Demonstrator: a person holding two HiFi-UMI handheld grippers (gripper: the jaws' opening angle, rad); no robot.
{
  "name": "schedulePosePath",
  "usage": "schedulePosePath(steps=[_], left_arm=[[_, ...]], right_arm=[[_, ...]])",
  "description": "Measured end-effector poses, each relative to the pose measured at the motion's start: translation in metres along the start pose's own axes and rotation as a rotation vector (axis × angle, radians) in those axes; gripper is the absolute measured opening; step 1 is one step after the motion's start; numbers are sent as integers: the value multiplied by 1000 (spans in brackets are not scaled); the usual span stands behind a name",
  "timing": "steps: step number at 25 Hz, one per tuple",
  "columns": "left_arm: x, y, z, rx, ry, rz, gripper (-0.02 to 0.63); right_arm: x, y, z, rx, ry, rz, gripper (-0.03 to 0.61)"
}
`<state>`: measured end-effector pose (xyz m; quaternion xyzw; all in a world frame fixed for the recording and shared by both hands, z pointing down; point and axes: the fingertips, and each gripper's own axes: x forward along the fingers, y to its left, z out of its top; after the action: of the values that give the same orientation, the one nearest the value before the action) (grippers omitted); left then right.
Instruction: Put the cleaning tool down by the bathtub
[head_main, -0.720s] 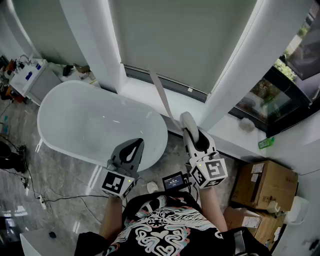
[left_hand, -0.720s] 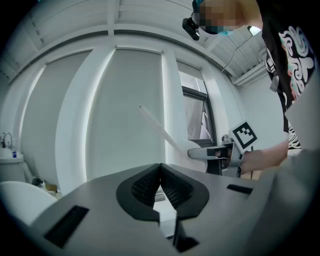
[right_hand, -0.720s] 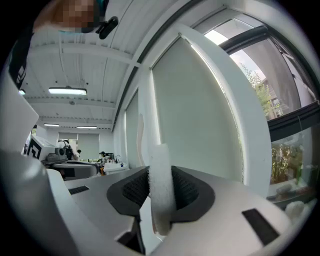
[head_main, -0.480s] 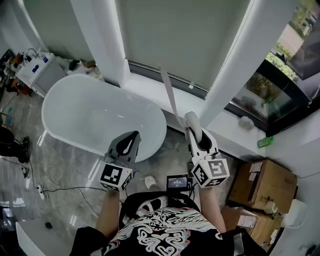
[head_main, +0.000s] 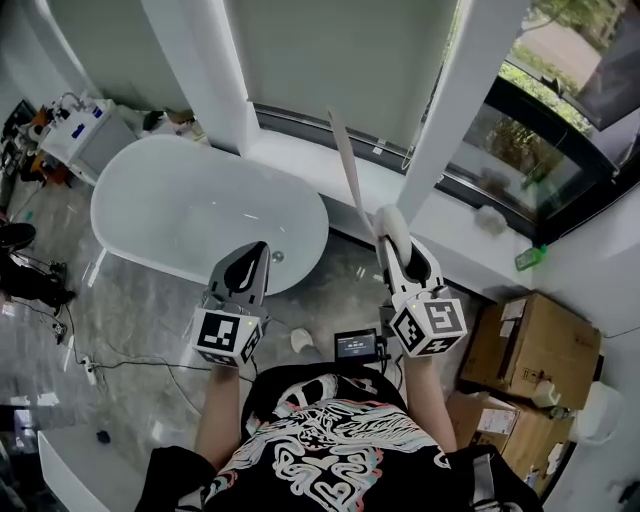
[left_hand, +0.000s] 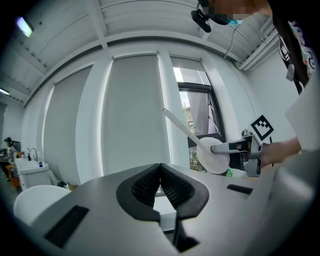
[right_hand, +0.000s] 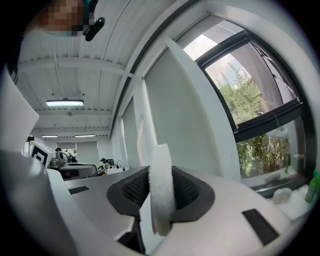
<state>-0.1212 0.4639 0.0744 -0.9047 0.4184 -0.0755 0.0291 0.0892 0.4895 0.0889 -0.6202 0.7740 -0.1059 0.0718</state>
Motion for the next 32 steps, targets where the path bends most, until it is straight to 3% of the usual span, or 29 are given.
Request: schedulePosePath(steps=[5,9,14,18,24,32], left_arm=[[0,-12,8,-9,-18,4,15],[6,-19,19,-90,-85,-34,15],[16,-19,20,-46,-70,-43,15],[26,-14,14,-106,-73,-78,15],[68,15,-1,-114,-72,-68,15],[153,84,9,-139,-103,-54,15]], right_arm=[[-13,-6,10,20,-31,10,130],[-15,-16,14,22,-42,2,130],[-10,-20,11,24,-36,-4,130],[2,-22,0,40,-16,0,130],[43,-40,-11,54,-3,-5,130],[132,-66,4,63,1,-22,130]])
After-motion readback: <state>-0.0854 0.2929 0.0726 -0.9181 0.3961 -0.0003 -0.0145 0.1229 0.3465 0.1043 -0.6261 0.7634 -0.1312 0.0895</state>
